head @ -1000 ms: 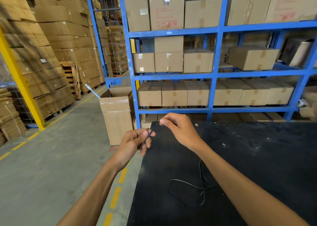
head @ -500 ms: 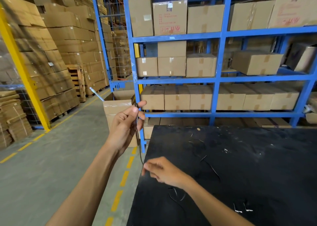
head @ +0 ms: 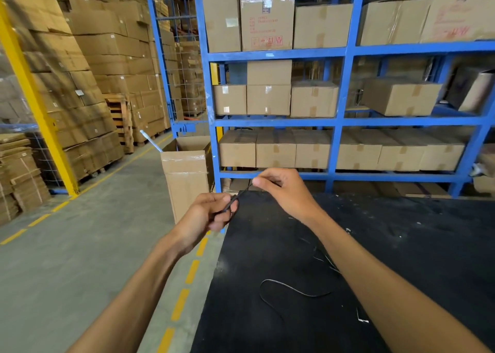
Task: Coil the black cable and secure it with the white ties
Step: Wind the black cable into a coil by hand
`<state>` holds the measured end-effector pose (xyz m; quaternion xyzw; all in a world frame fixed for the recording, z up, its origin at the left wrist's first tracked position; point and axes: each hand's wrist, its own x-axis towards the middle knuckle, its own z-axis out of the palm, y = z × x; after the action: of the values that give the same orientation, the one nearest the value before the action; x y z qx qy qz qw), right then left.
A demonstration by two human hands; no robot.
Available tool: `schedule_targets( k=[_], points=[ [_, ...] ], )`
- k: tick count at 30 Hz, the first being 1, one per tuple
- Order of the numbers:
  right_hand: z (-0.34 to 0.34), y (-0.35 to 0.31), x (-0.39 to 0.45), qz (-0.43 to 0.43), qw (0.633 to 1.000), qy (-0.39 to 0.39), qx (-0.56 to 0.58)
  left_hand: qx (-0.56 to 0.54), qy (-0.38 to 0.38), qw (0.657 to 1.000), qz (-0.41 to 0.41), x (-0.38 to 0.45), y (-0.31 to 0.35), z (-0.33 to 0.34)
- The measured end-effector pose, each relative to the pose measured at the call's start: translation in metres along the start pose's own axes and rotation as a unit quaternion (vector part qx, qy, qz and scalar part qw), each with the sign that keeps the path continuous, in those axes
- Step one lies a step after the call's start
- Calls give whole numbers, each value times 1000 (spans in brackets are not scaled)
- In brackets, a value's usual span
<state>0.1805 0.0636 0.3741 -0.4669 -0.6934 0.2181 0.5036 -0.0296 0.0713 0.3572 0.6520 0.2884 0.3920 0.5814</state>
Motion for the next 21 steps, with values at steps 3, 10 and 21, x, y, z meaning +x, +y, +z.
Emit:
schedule_targets(
  k=[3,10,21],
  points=[
    [17,13,-5,63,996,13,58,-124,7,992,12,-5,11,3],
    [78,33,-57,104,967,-191,129,-135,78,970,186,12,32,-2],
    [12,-22,-1,-8,997,-43,-71,180,53,982,6,7,-4,-57]
  ],
)
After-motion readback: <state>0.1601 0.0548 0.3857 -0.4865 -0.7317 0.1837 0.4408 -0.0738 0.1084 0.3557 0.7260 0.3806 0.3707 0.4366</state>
